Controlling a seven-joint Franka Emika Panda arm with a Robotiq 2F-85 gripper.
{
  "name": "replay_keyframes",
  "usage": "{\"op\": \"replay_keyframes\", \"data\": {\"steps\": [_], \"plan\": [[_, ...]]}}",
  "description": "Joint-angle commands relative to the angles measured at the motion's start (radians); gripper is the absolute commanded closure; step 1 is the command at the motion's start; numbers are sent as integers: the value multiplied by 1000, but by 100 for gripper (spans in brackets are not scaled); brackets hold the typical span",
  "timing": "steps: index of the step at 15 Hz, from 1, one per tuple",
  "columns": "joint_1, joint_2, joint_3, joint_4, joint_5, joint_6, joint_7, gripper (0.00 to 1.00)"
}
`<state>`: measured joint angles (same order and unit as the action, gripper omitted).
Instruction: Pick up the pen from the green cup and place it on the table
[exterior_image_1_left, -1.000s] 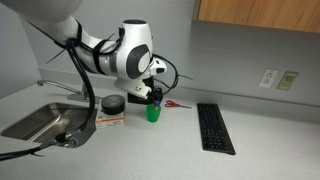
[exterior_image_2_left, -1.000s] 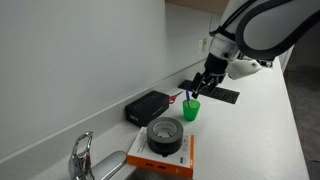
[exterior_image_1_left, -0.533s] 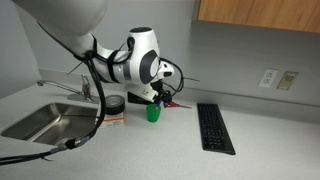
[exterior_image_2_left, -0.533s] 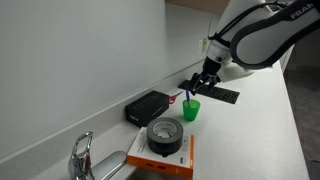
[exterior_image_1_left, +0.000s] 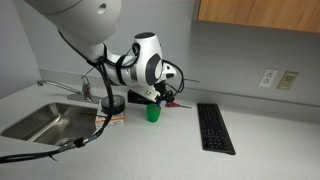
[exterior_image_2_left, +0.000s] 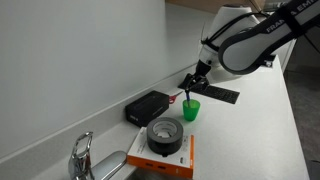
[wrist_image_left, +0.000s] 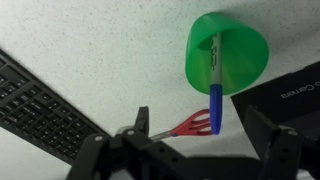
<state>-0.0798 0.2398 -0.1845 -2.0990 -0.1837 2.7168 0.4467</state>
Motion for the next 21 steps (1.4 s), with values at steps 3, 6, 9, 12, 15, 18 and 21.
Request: {"op": "replay_keyframes", "data": {"steps": [3, 6, 9, 12, 15, 18, 21], "plan": [[61, 79, -37, 66, -26, 36, 60, 0], [85, 93, -51, 70, -25, 52, 64, 28], [98, 95, -61, 72, -17, 72, 57, 44], [95, 91, -65, 70, -3, 82, 45, 67], [87, 79, -67, 64, 8, 84, 34, 91], [84, 56, -73, 48, 8, 74, 29, 100], [82, -1, -73, 10, 8, 77, 15, 97]]}}
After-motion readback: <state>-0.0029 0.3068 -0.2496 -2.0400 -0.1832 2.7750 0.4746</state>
